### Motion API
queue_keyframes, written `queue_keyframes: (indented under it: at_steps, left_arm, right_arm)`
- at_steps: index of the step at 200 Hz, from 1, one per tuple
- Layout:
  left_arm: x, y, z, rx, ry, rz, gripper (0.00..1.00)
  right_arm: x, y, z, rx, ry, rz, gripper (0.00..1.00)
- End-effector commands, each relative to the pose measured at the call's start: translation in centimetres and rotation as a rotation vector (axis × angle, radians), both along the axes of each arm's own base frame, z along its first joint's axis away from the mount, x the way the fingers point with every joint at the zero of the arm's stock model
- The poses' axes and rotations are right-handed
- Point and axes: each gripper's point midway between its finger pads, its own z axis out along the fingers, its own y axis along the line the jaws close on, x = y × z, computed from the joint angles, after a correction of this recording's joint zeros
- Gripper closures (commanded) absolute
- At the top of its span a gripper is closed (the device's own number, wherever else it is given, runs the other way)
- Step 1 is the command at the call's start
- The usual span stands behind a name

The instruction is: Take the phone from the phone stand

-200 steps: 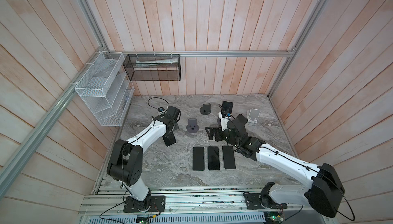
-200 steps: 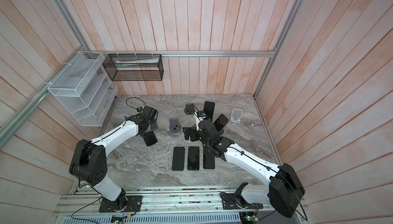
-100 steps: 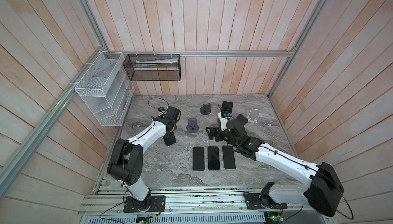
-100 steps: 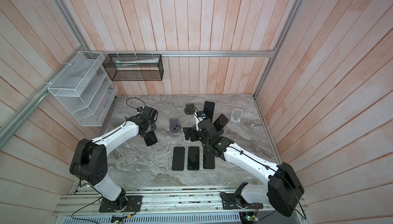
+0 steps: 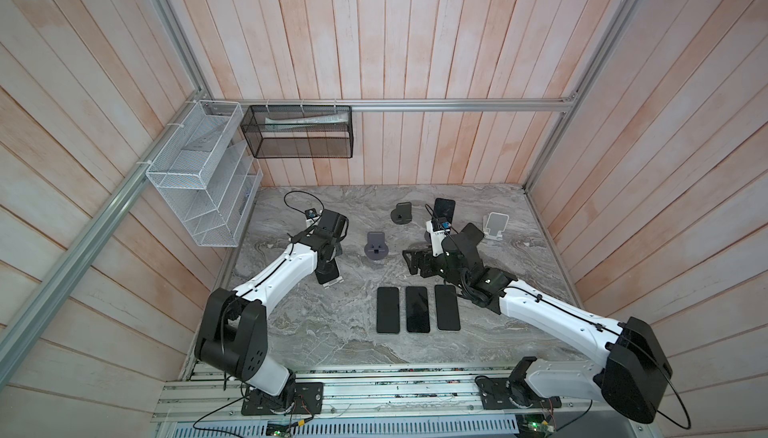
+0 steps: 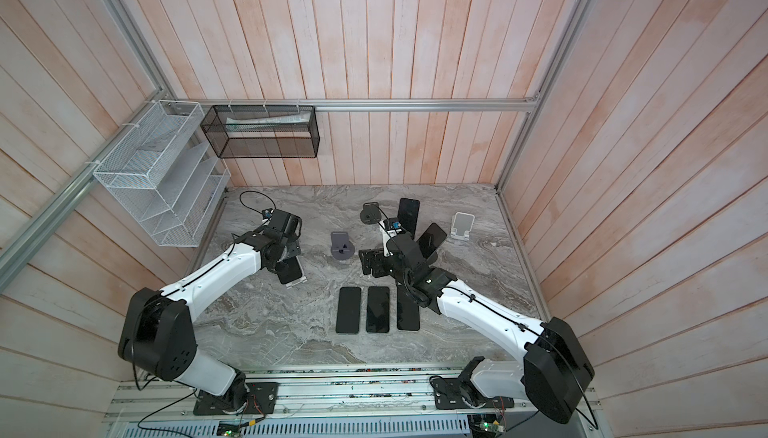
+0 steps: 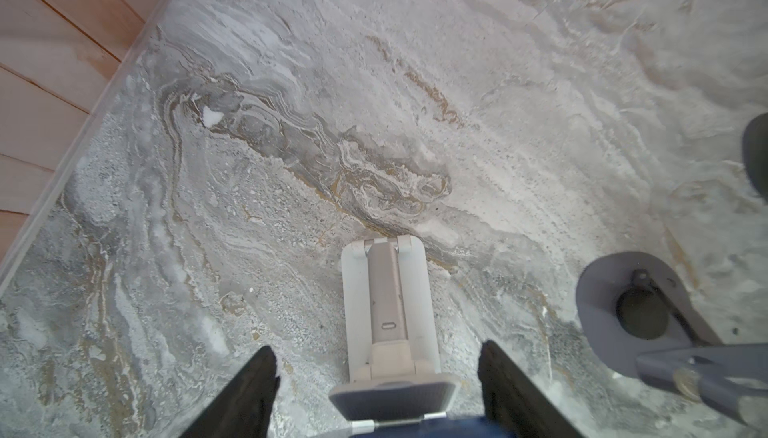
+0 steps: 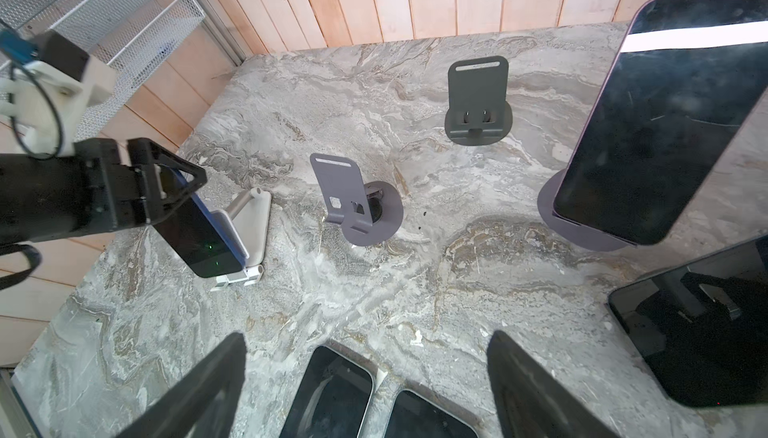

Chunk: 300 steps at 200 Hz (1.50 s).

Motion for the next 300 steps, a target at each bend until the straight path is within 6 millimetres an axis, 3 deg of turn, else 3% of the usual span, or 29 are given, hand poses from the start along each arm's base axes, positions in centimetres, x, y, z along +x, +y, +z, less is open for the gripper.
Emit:
queue_keyframes:
  at_steps: [1,52,82,106,161,199,245,300]
  left_arm:
    - [-0.7,0.2,2.6,0.016,-0.042,-0.035,0.35]
    - [-3.5,0.0,5.8,0.018,-0.075,-0.081,0.37]
    - [-5.6,-1.2,5.9,-0.011,-0.065,-0.118,0.38]
    - [-7.1,-2.6,5.1,-0.046,-0.046,-0.154,0.39]
    - [-10.5,-7.0,3.9,-0.118,-0.004,-0.272,0.4]
    - [-12.5,-11.1,2.5,-0.159,0.061,-0.359,0.4]
    - [-14.1,-12.5,0.2,-0.149,0.163,-0.414,0.4]
    - [-15.3,-14.4,-3.7,-0.124,0.319,-0.481,0.41]
  right_arm:
    - [0.6,-1.4,2.4,-0.004,-0.055,-0.045,0.09]
    - [0.9,-5.4,3.3,0.032,-0.054,-0.121,0.1]
    - [0.7,-8.3,3.2,0.035,-0.055,-0.195,0.1]
    - [0.1,-9.9,3.4,0.068,-0.062,-0.229,0.1]
    - [-1.3,-11.4,3.8,0.062,-0.068,-0.249,0.1]
    - [-2.8,-12.5,2.7,0.087,-0.047,-0.264,0.09]
    - [-3.9,-13.2,1.3,0.095,-0.016,-0.261,0.09]
    - [-3.4,-12.9,0.8,0.094,-0.013,-0.248,0.09]
